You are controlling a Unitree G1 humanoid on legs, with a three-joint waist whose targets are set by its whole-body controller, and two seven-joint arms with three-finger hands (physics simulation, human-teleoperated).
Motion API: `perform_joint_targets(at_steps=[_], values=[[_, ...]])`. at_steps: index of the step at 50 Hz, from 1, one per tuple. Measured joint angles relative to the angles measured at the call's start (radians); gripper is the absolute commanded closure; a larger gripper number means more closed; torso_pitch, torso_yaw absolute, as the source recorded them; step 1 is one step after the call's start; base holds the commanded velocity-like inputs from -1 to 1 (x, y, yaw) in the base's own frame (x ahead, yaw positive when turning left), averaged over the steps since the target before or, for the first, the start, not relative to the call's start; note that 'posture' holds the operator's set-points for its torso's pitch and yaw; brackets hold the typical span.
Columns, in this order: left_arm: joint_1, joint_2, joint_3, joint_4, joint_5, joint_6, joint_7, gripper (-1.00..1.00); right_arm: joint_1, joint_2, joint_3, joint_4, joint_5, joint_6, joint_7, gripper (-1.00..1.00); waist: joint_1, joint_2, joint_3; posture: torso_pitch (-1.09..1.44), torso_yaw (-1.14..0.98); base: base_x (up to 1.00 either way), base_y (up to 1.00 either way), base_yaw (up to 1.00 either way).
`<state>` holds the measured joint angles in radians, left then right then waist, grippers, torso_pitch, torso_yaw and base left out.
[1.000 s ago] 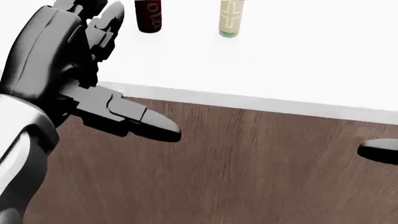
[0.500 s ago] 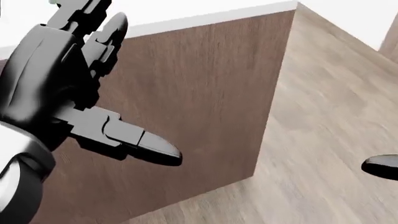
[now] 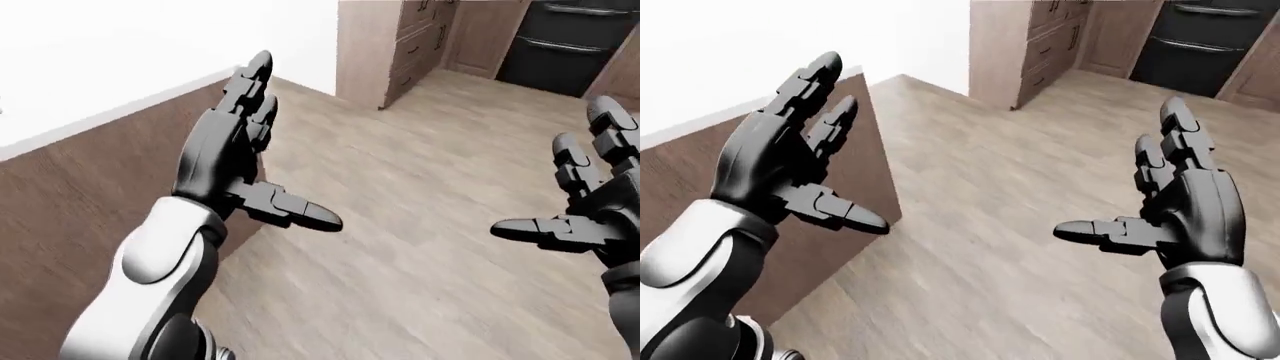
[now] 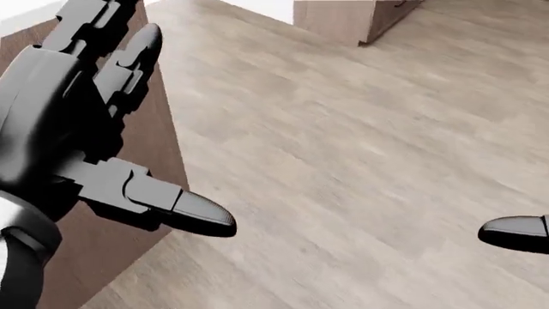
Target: Move the drinks to the dining counter.
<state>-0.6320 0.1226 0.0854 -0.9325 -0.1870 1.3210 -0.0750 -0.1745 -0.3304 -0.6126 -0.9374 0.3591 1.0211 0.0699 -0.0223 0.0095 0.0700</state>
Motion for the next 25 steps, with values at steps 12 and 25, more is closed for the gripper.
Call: perform_joint_targets(at_steps=[12,25], values=[[0.031,0.016,0.030,-0.012,-0.021,0.002,0.027,-1.00,0.013,0.026,0.049,-0.005,-0.027,-0.009,0.025,-1.00,0.018,0.028,-0.025,0.00,0.00,-0.03,0.00,-1.00],[0.066,0.020,0.012,-0.018,-0.064,-0.006,0.035,-1.00,0.004,0.059,0.074,0.016,-0.098,-0.021,0.048,-1.00,0.040,-0.051,-0.012,0.00,0.00,-0.01,0.00,-0.57]])
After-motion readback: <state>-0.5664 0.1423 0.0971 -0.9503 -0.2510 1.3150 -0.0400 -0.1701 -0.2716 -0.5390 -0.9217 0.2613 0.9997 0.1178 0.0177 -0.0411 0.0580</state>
